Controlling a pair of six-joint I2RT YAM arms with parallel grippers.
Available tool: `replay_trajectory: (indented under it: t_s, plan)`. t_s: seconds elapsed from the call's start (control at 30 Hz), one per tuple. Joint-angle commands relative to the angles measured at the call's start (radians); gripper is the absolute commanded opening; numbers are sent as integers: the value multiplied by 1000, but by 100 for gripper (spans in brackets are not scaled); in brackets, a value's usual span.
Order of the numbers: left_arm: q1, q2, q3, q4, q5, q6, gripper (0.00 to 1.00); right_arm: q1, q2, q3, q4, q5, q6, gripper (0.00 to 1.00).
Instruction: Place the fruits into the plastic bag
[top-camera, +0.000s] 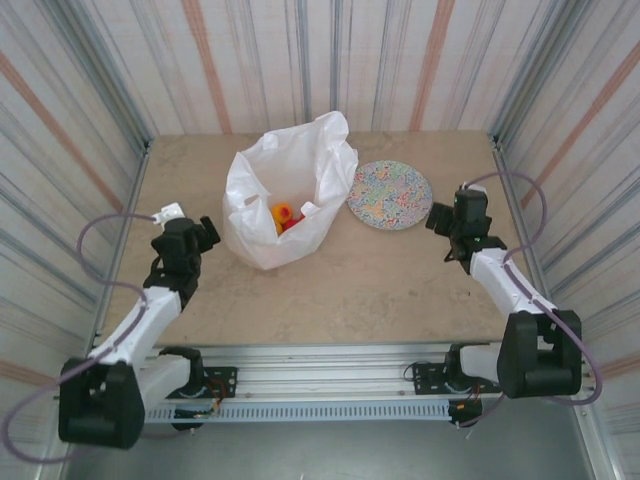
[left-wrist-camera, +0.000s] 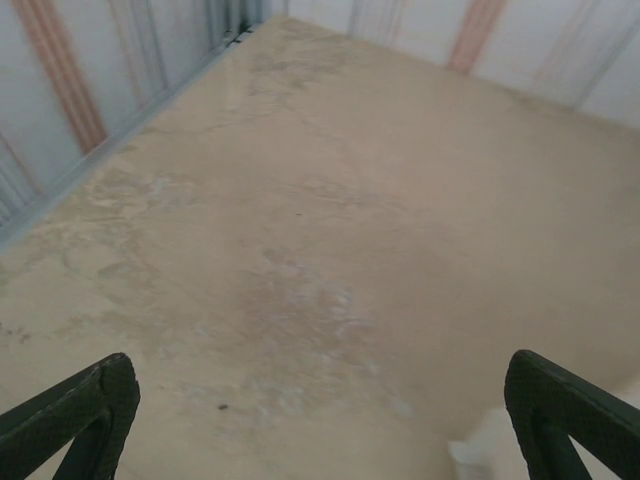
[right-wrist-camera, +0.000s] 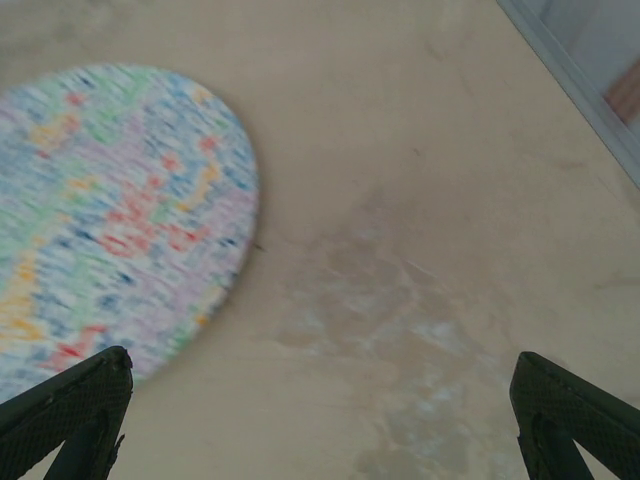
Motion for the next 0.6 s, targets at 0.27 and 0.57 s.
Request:
replay_trajectory:
  t_s: [0.27, 0.57]
  plan:
    - [70, 192, -22, 336, 111, 265, 99, -4, 191, -140, 445, 28, -155, 99]
    - [110, 278, -157, 600, 199, 268, 99, -24, 237, -224, 710, -88, -181, 99]
